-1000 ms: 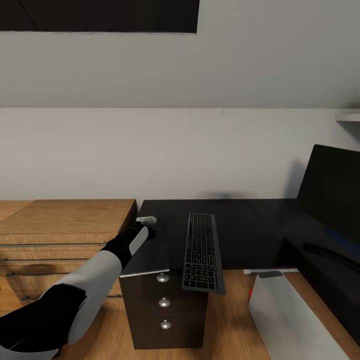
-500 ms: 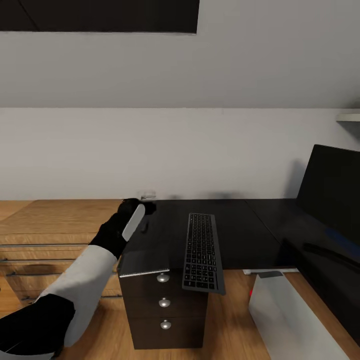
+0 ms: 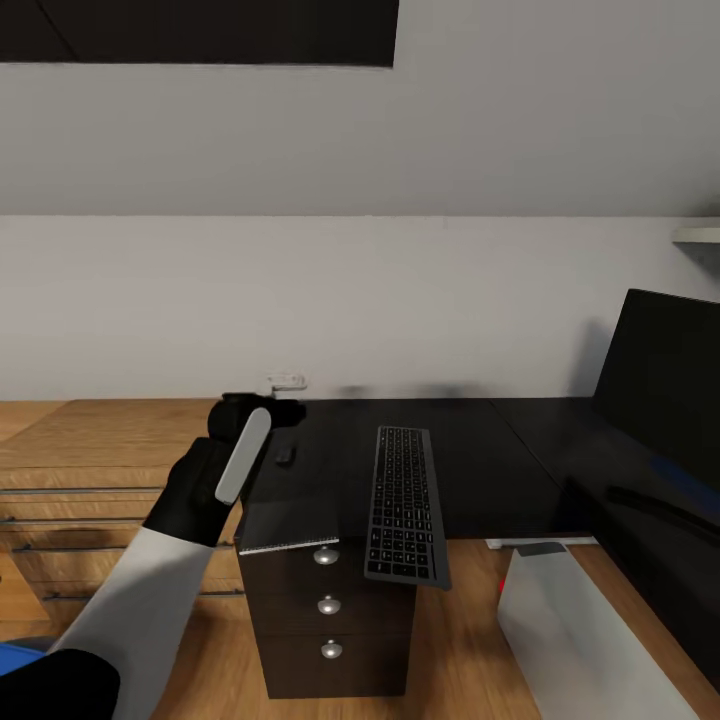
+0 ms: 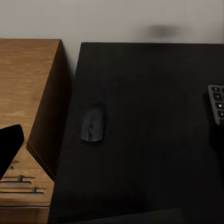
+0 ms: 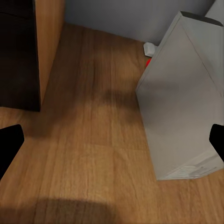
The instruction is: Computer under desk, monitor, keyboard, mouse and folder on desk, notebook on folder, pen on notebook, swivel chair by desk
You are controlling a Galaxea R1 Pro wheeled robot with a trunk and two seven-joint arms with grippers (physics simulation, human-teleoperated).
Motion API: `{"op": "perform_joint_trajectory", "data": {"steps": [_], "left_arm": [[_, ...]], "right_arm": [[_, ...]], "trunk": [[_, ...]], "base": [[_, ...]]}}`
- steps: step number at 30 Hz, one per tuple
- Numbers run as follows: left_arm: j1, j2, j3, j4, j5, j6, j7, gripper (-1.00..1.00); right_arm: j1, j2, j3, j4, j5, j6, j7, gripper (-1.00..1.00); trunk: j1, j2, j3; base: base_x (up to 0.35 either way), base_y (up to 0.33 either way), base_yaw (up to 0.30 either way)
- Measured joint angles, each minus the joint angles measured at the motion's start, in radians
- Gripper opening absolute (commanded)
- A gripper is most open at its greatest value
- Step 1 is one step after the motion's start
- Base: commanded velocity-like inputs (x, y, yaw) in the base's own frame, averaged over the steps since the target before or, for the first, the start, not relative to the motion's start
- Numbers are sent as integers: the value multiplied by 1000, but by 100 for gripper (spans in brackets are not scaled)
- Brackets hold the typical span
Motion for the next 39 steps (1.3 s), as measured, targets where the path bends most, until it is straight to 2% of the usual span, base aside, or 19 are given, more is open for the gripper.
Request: {"op": "perform_joint_trajectory", "data": {"steps": [5, 9, 16, 27, 33, 39], "left_arm": [[27, 16, 0, -10, -2, 3, 0, 100], [80, 34, 0, -54, -3, 4, 0, 100], [93, 38, 0, -75, -1, 5, 0, 100], [103, 38, 0, -76, -1, 4, 0, 100], [150, 38, 0, -77, -3, 3, 1, 100], [184, 42, 0, -77, -4, -1, 0, 100]], "right_arm": [[0, 0, -2, 0, 2, -2, 0, 100], [0, 0, -3, 0, 1, -4, -1, 100], [0, -1, -6, -2, -1, -5, -1, 100], [-1, -1, -7, -2, -3, -5, -2, 100], [-1, -1, -7, -2, -4, -4, -2, 100], [0, -1, -8, -2, -4, -4, -1, 100]], "trunk": [[0, 0, 0], [0, 0, 0], [0, 0, 0], [0, 0, -1], [1, 0, -5], [1, 0, -8]], "base": [[0, 0, 0], [0, 0, 0], [-66, -44, 133], [-245, -198, 270], [-283, -144, 237], [-306, 95, 73]]}}
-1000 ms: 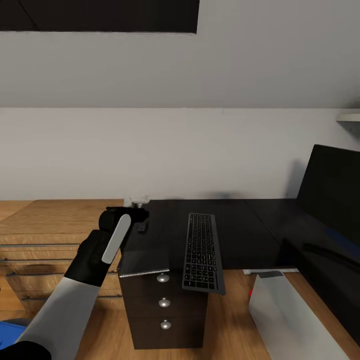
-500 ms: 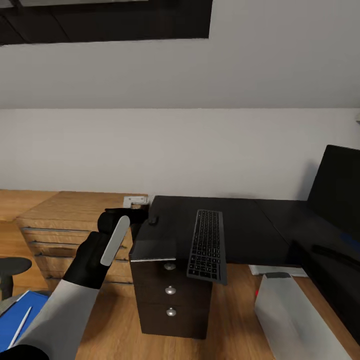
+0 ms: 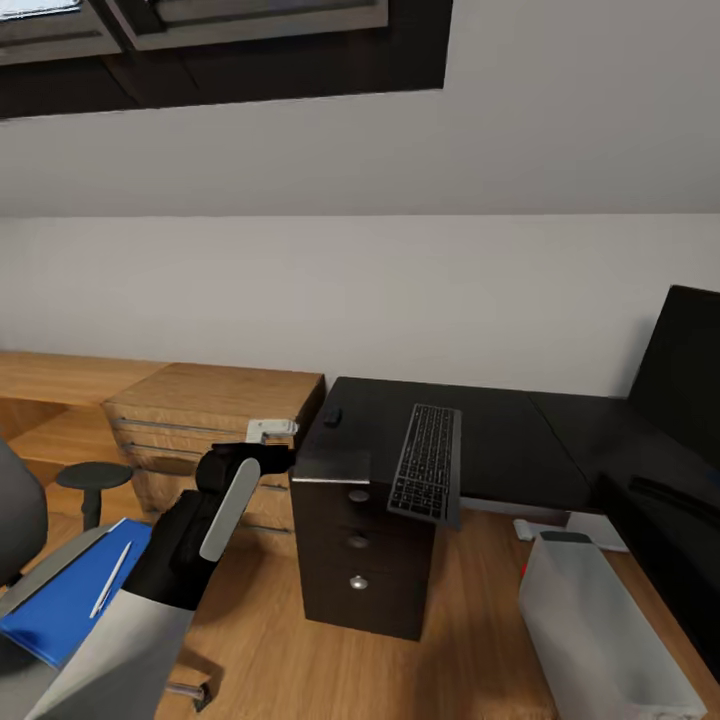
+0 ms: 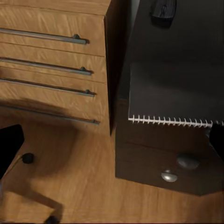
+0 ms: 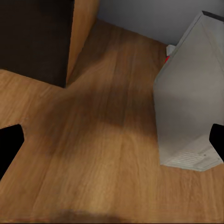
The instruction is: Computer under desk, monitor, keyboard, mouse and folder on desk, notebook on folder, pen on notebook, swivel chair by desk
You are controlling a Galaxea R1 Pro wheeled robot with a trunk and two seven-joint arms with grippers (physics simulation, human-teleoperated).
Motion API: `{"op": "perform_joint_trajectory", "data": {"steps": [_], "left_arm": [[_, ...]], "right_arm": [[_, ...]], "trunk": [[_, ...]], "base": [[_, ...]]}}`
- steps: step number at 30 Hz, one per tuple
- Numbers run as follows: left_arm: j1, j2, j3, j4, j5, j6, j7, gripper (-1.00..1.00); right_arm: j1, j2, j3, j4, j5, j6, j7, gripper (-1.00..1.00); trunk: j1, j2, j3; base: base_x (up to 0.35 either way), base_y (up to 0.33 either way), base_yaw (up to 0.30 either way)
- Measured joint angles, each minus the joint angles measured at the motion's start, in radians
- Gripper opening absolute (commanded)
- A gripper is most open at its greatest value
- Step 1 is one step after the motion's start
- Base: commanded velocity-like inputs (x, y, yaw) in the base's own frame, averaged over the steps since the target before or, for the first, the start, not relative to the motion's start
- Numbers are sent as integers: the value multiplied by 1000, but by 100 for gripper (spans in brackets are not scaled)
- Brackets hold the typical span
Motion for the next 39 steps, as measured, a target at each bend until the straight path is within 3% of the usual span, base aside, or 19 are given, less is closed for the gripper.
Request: {"op": "perform_joint_trajectory", "data": {"steps": [18, 19, 22, 26, 27, 28, 31, 32, 35, 37, 38, 39], "left_arm": [[20, 6, 0, 1, 0, -3, 0, 100], [56, 6, -1, -3, -1, -3, 0, 100], [91, 6, -1, -22, -2, -4, 0, 100], [185, 11, -1, -105, -1, -4, -1, 100], [298, 38, 1, -203, -3, -48, -2, 100], [447, 41, 1, -190, 5, -96, -2, 100], [508, 42, 0, -181, 5, -247, -4, 100], [577, 43, -2, -174, 5, -404, -6, 100], [636, 43, -5, -151, 5, -516, -7, 100], [650, 43, -6, -125, 5, -551, -7, 100], [659, 43, -6, -92, 5, -591, -8, 100], [663, 43, -6, -76, 5, -611, -8, 100]], "right_arm": [[-1, -2, 0, 0, 1, 1, 0, 100], [-1, -2, 0, 0, 3, 1, 0, 100], [-1, -2, 0, 0, 3, 0, 0, 100], [-1, -1, 0, 1, 3, 0, 0, 100], [-1, 0, 0, -4, 1, 4, -1, 100], [-1, 0, -1, -9, 0, 6, -2, 100], [-3, 1, -2, -31, -3, 10, -3, 100], [-12, 1, -3, -63, -9, 11, -3, 100], [-36, -1, -12, -90, -47, 13, 1, 100], [-60, 0, -17, -97, -90, 17, 8, 100], [-95, 12, -20, -103, -163, 41, 24, 100], [-115, 21, -21, -106, -205, 57, 37, 100]], "trunk": [[0, 0, 0], [0, 0, -1], [-1, 0, -1], [-1, 0, -1], [-1, 0, 0], [-1, 0, -1], [-1, 0, -1], [-1, 0, -1], [-1, 0, 0], [0, 0, 0], [0, 0, 0], [0, 0, 0]], "base": [[-241, 161, 4], [-14, 11, 0], [-7, 6, 0], [-2, 1, 0], [0, 0, 0], [0, 0, 0], [0, 0, 0], [0, 0, 0], [0, 0, 0], [0, 0, 0], [0, 0, 0], [0, 0, 0]]}}
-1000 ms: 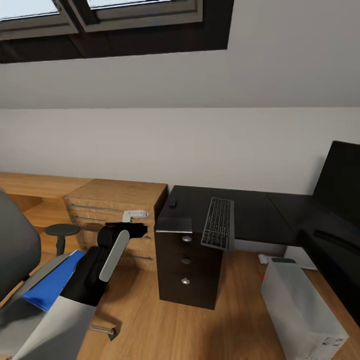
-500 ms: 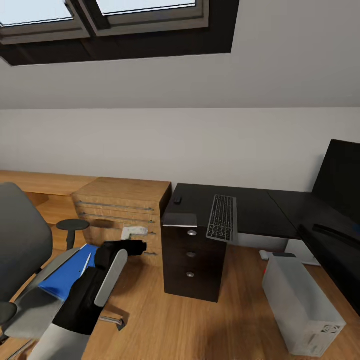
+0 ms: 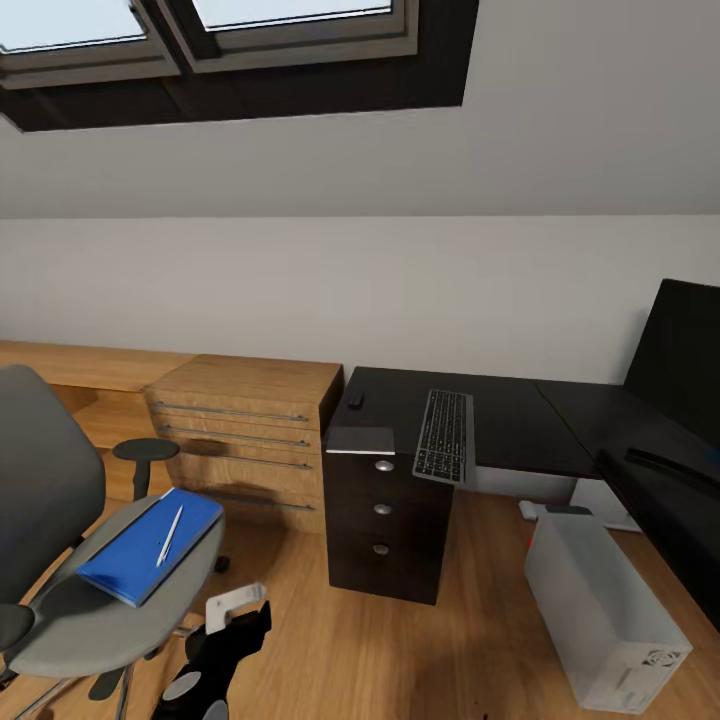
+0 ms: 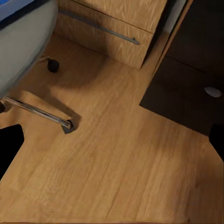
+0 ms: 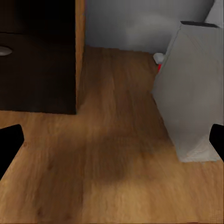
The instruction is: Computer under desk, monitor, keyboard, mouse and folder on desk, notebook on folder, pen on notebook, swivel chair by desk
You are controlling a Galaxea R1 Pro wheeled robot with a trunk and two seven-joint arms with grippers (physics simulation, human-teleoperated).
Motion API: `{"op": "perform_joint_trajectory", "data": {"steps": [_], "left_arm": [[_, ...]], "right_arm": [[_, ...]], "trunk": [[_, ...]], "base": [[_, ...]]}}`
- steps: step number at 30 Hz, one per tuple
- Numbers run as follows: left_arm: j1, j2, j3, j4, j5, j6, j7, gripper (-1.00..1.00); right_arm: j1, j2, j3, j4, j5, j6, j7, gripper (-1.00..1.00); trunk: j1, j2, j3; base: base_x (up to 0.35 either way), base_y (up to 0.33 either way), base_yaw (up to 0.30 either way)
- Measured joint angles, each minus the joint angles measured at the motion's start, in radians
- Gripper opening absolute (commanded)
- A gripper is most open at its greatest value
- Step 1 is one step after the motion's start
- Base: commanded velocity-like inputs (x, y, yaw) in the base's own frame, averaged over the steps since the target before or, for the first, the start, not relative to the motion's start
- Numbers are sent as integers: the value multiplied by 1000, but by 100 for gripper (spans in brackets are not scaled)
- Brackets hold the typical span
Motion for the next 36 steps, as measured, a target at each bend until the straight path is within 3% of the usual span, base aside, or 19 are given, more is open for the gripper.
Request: {"op": "perform_joint_trajectory", "data": {"steps": [4, 6, 7, 8, 10, 11, 17, 18, 20, 21, 24, 30, 31, 33, 35, 36], "left_arm": [[8, 0, 0, 38, 1, -79, -1, 100], [10, 1, -1, 49, 1, -126, -2, 100], [12, 1, -2, 28, 0, -161, -8, 100], [12, 1, -2, 16, 0, -165, -10, 100], [13, 2, -2, -14, 1, -167, -13, 100], [13, 2, 3, -84, 2, -168, -15, 100], [13, -1, 21, -168, 6, -170, -15, 100], [13, -3, 37, -179, 6, -172, -13, 100], [13, -5, 47, -181, 8, -172, -12, 100], [13, -7, 54, -183, 11, -172, -12, 100], [13, -8, 58, -184, 14, -169, -15, 100], [13, -3, 42, -184, 19, -150, -29, 100], [13, 5, 40, -185, 73, -43, -70, 100], [13, 13, 38, -186, 125, 55, -143, 100], [13, 19, 37, -187, 151, 112, -209, 100], [13, 23, 37, -187, 166, 151, -277, 100]], "right_arm": [[-63, 47, -2, -8, -134, 110, 68, 100], [-115, 73, -4, -20, -195, 225, 125, 100], [-174, 91, -17, -52, -281, 398, 208, 100], [-234, 94, -21, -62, -301, 434, 223, 100], [-251, 97, -31, -81, -352, 488, 244, 100], [-305, 98, -42, -117, -459, 588, 268, 100], [-456, 93, -50, -139, -629, 751, 299, 100], [-514, 89, -52, -142, -709, 823, 333, 100], [-552, 88, -54, -142, -746, 849, 346, 100], [-580, 87, -55, -142, -791, 868, 357, 100], [-601, 87, -66, -142, -843, 882, 370, 100], [-610, 90, -75, -136, -884, 885, 395, 100], [-611, 88, -77, -136, -892, 886, 400, 100], [-610, 90, -77, -132, -894, 886, 401, 100], [-610, 92, -76, -129, -894, 886, 402, 100], [-609, 93, -75, -126, -895, 886, 402, 100]], "trunk": [[0, 0, 0], [0, 0, 0], [0, 0, 0], [0, 0, 0], [0, 0, 0], [0, 0, 0], [0, 0, 0], [0, 0, 0], [0, 0, 0], [0, 0, 0], [0, 0, 0], [0, 0, 0], [0, 0, 0], [0, 0, 0], [0, 0, 0], [0, 0, 0]], "base": [[0, 0, 0], [0, 0, 0], [0, 0, 0], [0, 0, 0], [0, 0, 0], [0, 0, 0], [0, 0, 0], [0, 0, 0], [0, 0, 0], [0, 0, 0], [0, 0, 0], [0, 0, 0], [0, 0, 0], [0, 0, 0], [0, 0, 0], [0, 0, 0]]}}
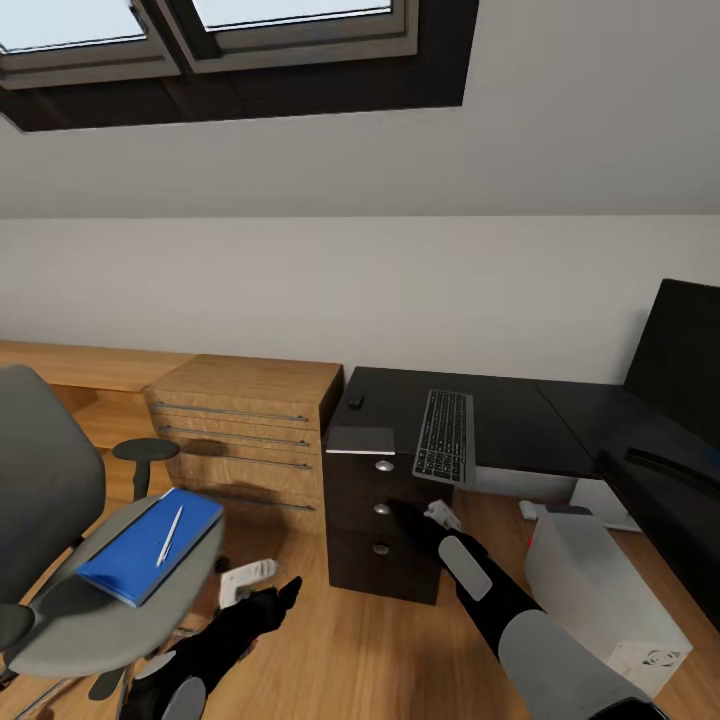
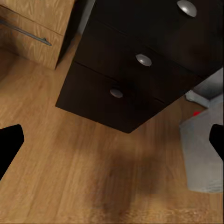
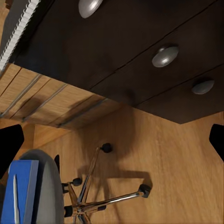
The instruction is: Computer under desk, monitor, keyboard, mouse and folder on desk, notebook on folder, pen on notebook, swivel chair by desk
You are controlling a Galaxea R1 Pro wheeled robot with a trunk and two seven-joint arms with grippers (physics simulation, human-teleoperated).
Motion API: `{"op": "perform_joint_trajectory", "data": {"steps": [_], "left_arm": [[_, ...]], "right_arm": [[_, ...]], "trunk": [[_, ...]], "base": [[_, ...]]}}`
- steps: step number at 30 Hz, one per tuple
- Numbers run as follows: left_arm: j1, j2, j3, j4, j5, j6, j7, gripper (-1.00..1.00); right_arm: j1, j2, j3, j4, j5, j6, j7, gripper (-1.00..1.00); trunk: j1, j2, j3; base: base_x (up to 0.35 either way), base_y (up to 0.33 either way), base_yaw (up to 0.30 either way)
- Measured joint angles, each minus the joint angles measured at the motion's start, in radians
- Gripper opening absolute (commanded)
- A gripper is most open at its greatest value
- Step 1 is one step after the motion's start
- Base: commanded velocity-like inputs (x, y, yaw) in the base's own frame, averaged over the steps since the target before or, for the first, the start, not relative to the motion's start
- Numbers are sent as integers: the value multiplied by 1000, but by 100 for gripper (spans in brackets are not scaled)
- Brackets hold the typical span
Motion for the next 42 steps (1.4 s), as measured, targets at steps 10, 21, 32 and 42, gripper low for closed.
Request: {"op": "perform_joint_trajectory", "data": {"steps": [10, 21, 32, 42], "left_arm": [[0, 56, 260, -1, 42, 77, -443, 100], [0, 50, 293, 3, 35, 75, -514, 100], [0, 49, 249, 3, 32, 70, -515, 100], [0, 49, 244, 3, 32, 70, -512, 100]], "right_arm": [[3, -64, -2, -4, -14, 11, 111, 100], [3, -72, 0, -2, -25, 10, 156, 100], [3, -60, 6, -1, -21, -2, 163, 100], [-1, 89, 1, -1, -17, -265, 125, 100]], "trunk": [[0, 0, 1], [0, 0, 1], [0, 0, 1], [0, 0, 1]], "base": [[0, 0, 197], [0, -7, 239], [0, -24, 36], [0, -1, 2]]}}
